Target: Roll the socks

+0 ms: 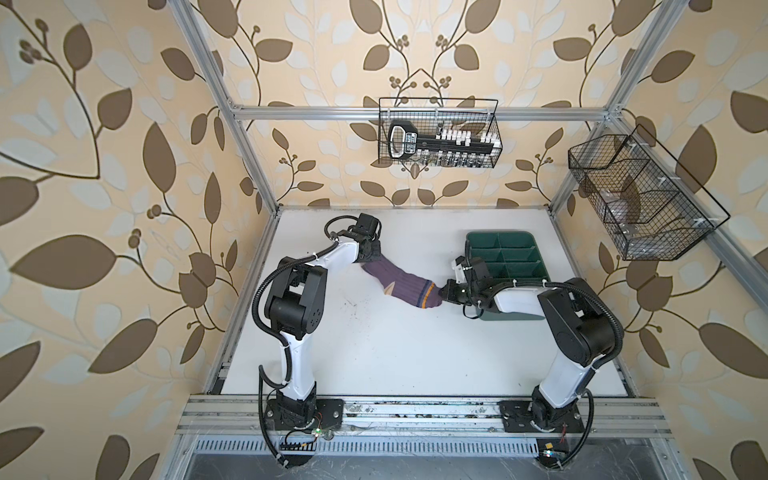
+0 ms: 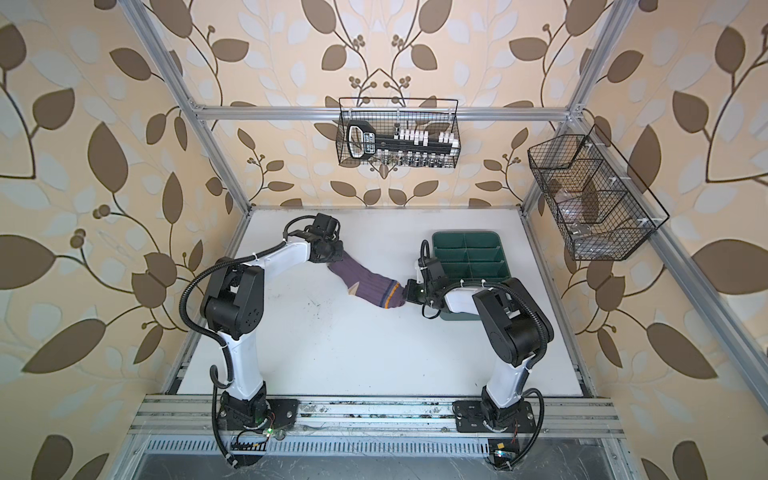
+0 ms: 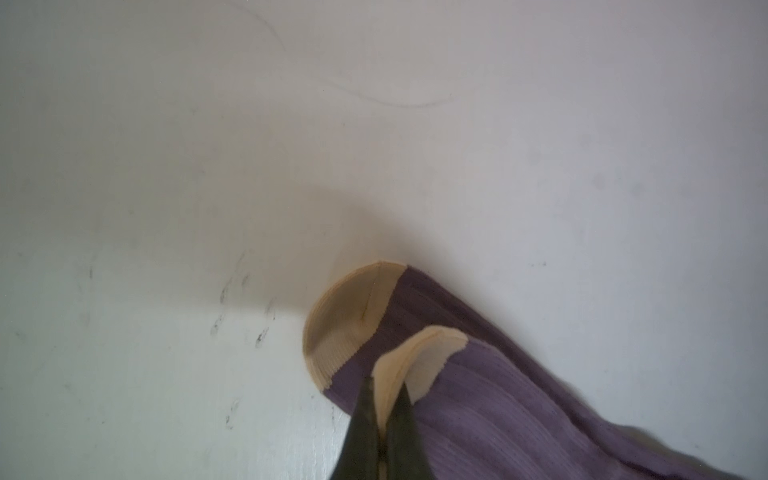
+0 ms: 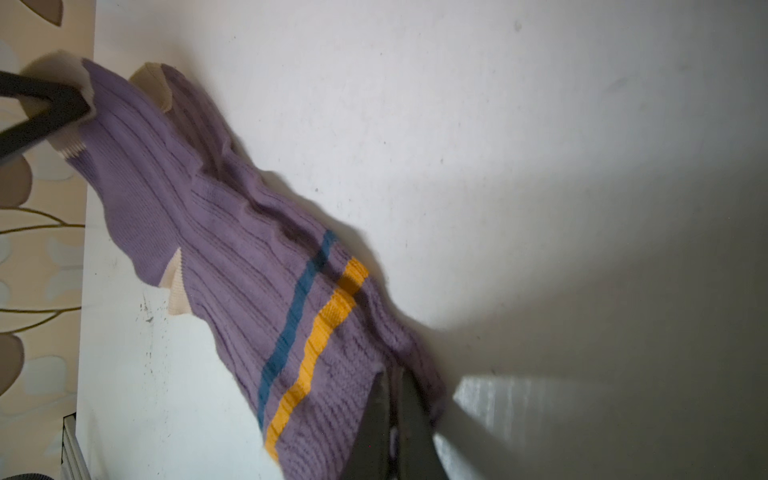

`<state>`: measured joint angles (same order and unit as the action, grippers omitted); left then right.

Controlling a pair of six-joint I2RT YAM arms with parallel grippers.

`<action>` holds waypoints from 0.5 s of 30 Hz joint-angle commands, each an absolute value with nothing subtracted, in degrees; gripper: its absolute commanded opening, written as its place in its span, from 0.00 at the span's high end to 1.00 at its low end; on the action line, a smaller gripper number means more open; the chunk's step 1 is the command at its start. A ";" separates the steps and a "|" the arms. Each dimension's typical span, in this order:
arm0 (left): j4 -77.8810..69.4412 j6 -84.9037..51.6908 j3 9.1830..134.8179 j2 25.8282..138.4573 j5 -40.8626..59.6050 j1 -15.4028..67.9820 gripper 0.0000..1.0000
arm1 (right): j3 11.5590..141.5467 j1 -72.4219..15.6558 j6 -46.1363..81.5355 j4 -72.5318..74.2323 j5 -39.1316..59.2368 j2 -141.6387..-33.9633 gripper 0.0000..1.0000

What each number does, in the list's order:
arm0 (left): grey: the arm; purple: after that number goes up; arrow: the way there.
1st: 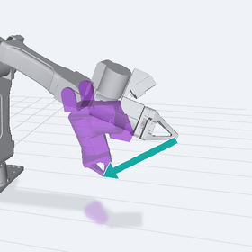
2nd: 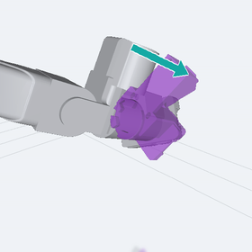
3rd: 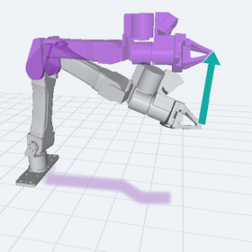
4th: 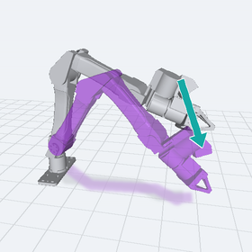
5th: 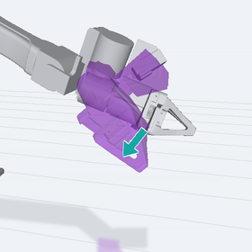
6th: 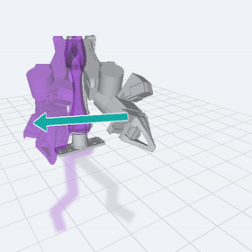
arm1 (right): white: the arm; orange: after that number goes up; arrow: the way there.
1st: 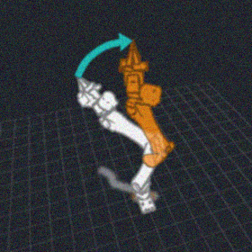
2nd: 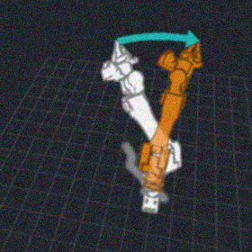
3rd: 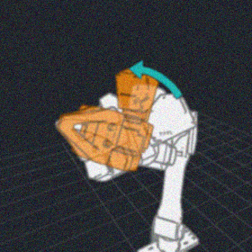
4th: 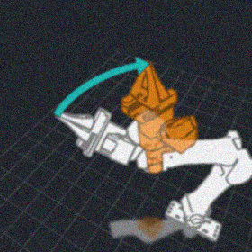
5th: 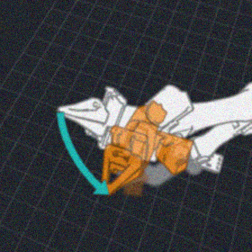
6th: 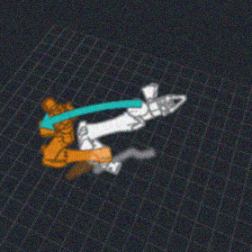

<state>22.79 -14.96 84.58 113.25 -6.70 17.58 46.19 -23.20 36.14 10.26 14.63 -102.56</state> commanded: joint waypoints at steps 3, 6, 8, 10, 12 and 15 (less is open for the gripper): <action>21.81 -12.05 88.82 115.53 -9.58 17.58 1.00 | 45.00 -23.64 35.51 2.82 12.66 -106.24 1.00; 21.97 -11.96 90.24 117.53 -9.89 17.58 1.00 | 44.91 -23.73 35.52 2.83 12.63 -106.26 1.00; 21.99 -12.22 90.59 118.87 -10.25 17.58 1.00 | 44.82 -23.73 35.42 2.72 12.65 -106.23 1.00; 22.00 -12.40 90.55 119.82 -10.38 17.54 1.00 | 44.73 -23.73 35.38 2.72 12.62 -106.19 1.00; 21.65 -12.58 90.13 120.32 -10.55 17.49 1.00 | 44.71 -23.73 35.33 2.60 12.65 -106.14 1.00; 21.48 -12.71 89.61 120.53 -11.34 17.49 0.90 | 44.65 -23.73 35.09 2.18 12.66 -105.87 1.00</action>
